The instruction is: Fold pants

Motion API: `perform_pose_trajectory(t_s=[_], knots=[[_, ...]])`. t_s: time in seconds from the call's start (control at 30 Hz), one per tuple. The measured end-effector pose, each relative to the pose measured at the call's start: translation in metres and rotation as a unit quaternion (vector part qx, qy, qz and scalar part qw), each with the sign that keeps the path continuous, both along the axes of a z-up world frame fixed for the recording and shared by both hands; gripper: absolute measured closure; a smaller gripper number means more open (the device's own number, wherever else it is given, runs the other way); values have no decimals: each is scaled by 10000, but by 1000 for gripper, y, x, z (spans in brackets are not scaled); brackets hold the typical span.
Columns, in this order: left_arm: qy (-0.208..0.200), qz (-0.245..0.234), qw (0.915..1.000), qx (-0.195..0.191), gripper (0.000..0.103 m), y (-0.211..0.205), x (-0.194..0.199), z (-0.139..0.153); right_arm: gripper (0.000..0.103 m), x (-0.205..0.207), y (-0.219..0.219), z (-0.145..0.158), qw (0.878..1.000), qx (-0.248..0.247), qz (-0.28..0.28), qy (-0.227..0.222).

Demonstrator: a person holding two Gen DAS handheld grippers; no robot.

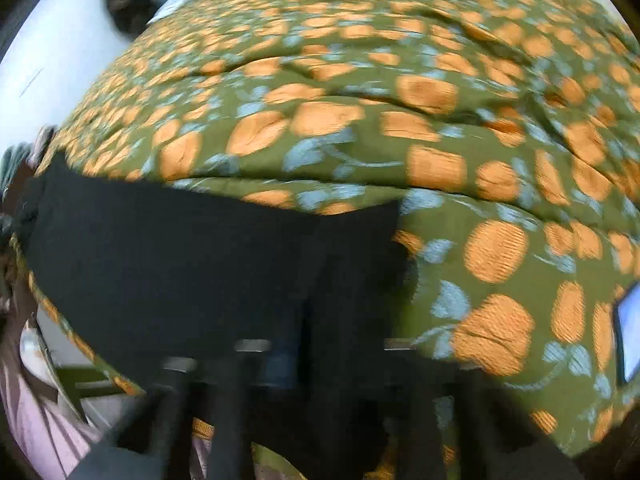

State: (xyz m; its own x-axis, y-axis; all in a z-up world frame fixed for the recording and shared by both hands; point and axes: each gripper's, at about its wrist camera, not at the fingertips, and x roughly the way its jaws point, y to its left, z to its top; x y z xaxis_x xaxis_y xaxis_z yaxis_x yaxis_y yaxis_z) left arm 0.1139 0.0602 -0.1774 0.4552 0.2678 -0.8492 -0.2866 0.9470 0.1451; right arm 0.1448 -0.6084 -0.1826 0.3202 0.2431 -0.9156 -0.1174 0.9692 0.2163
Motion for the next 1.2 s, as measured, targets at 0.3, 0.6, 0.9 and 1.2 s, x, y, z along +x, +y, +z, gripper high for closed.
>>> perform_pose_trajectory(t_s=[0.3, 0.6, 0.9, 1.2], knots=[[-47, -1, 9998, -187, 1, 1, 1, 2, 91, -35, 60, 73, 9555, 2889, -269, -537], [-245, -429, 9948, -895, 1, 7, -9, 12, 91, -10, 317, 50, 8887, 4547, 346, -488], [-715, -819, 9744, -1970, 2, 22, -36, 40, 24, -37, 444, 36, 9575, 2365, 1478, -741], [-460, -2683, 9232, -2714, 35, -83, -19, 65, 9, -124, 317, 42, 9771, 1198, 431, -1703]])
